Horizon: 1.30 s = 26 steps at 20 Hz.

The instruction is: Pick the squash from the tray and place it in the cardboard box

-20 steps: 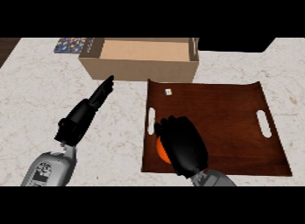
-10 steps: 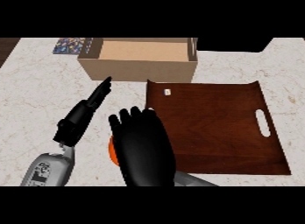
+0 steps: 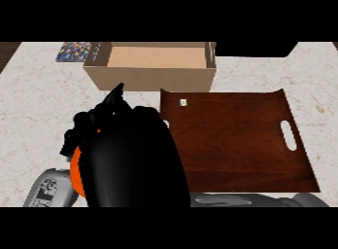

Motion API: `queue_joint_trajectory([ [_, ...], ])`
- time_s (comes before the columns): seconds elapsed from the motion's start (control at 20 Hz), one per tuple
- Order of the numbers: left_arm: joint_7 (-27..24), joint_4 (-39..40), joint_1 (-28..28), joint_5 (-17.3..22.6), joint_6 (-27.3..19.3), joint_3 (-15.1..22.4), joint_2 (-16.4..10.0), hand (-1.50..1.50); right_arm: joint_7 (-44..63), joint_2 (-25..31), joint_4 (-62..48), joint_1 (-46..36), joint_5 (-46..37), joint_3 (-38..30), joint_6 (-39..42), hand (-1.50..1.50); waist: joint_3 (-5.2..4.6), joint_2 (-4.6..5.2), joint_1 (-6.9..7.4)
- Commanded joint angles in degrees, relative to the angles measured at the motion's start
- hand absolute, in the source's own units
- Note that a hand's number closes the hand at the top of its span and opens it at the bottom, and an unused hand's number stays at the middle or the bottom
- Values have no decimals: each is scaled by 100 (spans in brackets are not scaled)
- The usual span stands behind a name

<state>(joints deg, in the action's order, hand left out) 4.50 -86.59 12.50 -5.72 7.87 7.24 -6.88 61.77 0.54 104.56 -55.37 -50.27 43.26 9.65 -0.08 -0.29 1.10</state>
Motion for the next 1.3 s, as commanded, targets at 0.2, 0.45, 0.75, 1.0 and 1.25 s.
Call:
queue_joint_trajectory([
  [0.2, 373, 4, 378, -52, -62, -4, 140, 0, 466, -52, -1143, -1009, 131, -865, -286, 150, 2, 27, -37],
  [0.45, -87, 62, -4, -147, -92, 32, 169, 0, -6, -52, -1899, -1427, 311, -1492, -403, 150, 2, 36, -27],
  [0.75, -83, -177, -273, -179, 0, 58, 87, 0, -796, -53, -3076, -1810, 489, -2087, -946, 150, 3, 45, 14],
  [1.0, 288, -592, -237, -6, 164, -121, -72, 0, -1040, -54, -3768, -1910, 233, -2253, -1246, 150, 6, 34, 6],
  [1.25, 282, -329, -14, 96, 248, -214, 3, 0, -1605, -54, -4706, -2181, 154, -2527, -1411, 150, 5, 43, -17],
])
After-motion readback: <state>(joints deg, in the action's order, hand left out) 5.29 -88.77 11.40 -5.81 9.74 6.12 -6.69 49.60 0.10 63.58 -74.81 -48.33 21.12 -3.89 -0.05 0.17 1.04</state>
